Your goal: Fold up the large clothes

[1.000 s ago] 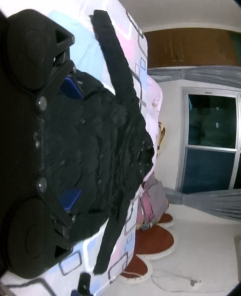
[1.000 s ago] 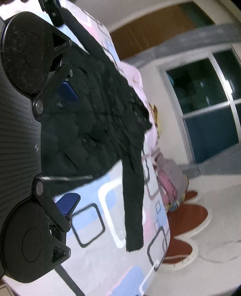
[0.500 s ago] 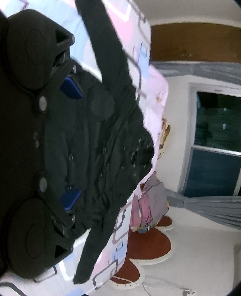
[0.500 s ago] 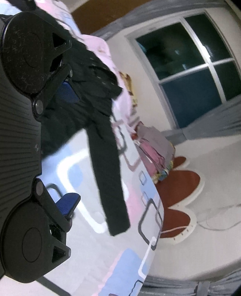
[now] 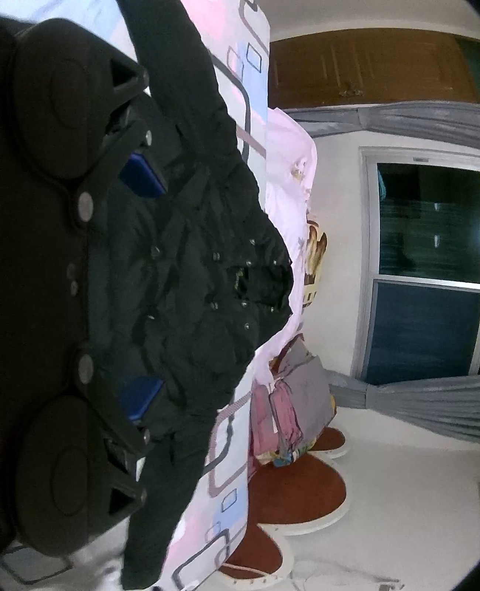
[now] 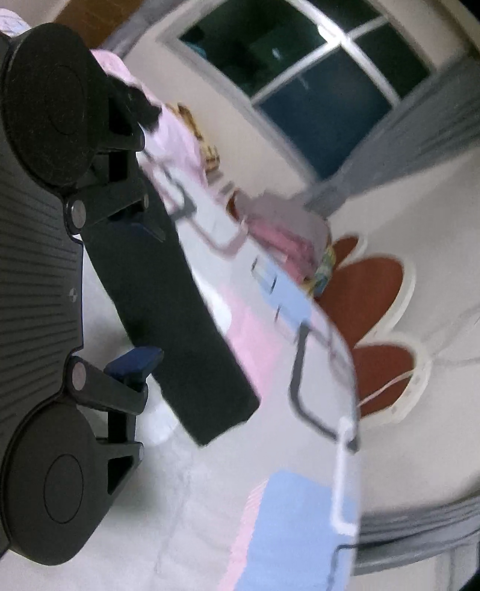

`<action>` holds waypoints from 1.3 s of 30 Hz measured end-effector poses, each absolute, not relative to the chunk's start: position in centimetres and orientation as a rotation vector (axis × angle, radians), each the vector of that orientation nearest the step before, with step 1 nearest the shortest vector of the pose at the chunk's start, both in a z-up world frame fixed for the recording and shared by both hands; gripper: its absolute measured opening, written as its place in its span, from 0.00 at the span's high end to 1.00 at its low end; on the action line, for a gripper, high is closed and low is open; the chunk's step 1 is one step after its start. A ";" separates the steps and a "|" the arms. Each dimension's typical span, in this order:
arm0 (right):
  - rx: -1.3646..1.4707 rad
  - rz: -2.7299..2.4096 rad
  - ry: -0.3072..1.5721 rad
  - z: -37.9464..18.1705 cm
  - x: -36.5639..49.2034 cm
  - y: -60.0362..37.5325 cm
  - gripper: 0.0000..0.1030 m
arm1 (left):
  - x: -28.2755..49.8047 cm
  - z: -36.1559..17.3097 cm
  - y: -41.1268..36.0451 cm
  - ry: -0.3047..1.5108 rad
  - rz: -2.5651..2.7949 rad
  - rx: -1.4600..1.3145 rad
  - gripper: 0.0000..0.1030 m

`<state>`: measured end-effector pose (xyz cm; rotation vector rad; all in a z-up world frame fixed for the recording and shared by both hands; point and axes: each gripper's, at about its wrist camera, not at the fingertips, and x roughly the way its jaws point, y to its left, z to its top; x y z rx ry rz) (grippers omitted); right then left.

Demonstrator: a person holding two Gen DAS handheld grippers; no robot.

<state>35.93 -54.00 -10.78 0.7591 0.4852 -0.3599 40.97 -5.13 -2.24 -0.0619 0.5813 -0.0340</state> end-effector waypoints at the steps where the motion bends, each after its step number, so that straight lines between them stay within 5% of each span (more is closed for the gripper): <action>1: 0.782 -0.367 0.488 -11.7 36.2 -54.9 0.40 | 41.7 -2.5 -5.7 0.571 -0.017 -0.068 0.00; 18: 0.892 -0.457 0.491 -17.5 37.4 -60.2 0.41 | 47.8 -4.4 -8.3 0.678 -0.003 0.017 0.00; 21: 0.812 -0.470 0.524 -16.6 38.8 -59.7 0.81 | 48.5 -5.1 -7.0 0.734 0.003 0.066 0.00; 23: 0.737 -0.475 0.526 -15.2 40.2 -58.4 0.84 | 48.9 -5.6 -5.3 0.761 0.011 0.061 0.00; 31: 0.482 -0.183 0.424 -6.5 43.6 -44.7 0.87 | 50.4 -5.7 1.1 0.763 0.038 0.016 0.01; 39: 0.343 0.141 0.494 -4.5 48.5 -24.3 0.87 | 51.0 -4.8 5.9 0.760 -0.039 -0.081 0.17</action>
